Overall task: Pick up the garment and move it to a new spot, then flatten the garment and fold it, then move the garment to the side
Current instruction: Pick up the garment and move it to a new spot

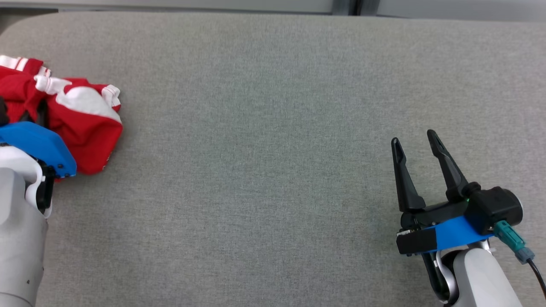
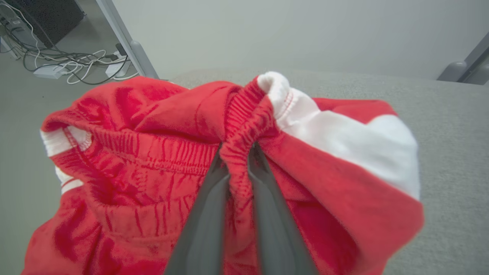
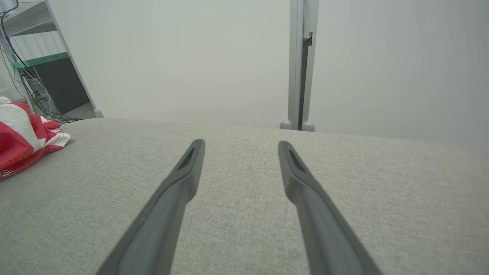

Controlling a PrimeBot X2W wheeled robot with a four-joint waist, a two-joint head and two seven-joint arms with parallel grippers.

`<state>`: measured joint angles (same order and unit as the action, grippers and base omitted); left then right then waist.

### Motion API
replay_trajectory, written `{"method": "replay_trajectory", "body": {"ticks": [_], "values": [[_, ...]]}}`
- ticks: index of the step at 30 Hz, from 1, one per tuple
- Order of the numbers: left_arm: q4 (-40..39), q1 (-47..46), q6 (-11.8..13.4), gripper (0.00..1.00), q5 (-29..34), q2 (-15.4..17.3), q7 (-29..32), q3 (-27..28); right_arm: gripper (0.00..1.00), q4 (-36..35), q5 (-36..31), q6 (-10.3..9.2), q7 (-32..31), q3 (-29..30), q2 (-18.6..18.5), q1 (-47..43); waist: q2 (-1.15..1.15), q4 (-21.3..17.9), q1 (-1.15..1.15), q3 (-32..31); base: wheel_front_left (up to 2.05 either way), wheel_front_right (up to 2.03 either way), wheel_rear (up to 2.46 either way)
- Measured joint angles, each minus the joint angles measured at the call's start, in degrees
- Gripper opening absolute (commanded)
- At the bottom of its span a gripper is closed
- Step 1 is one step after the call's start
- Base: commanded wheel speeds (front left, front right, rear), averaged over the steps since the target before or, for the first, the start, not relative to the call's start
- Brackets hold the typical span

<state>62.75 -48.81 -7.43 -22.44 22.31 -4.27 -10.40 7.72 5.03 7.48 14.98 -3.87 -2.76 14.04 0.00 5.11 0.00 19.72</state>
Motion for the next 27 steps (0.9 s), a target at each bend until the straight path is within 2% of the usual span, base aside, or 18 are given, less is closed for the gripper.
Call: {"method": "replay_trajectory", "body": {"ticks": [8,14,20,27], "values": [[-5.43,-1.48,0.00,0.00,-0.86,1.26,-6.80,-3.57,1.00,0.83,1.79,0.00,0.07,-0.46,0.00,-1.33,0.00,-0.51,0.00,-4.16,0.00,0.00,0.00],[-14.57,-3.70,-0.01,0.00,-0.40,2.76,-9.47,-6.68,1.00,0.69,3.80,0.00,0.07,-0.87,0.02,-2.66,0.00,-2.36,-0.01,-7.12,0.00,0.00,0.00],[-28.46,-5.49,0.87,0.00,1.65,4.08,-10.22,-7.36,1.00,0.24,5.57,0.00,0.08,-1.42,0.00,-3.42,0.00,-6.38,-0.01,-8.53,0.00,0.00,0.00],[-43.33,-6.47,2.59,0.00,2.45,3.49,-7.83,-8.82,1.00,-0.38,8.03,0.00,0.08,-1.18,-0.01,-3.99,0.00,-13.05,-0.01,-8.51,0.00,0.00,0.00]]}}
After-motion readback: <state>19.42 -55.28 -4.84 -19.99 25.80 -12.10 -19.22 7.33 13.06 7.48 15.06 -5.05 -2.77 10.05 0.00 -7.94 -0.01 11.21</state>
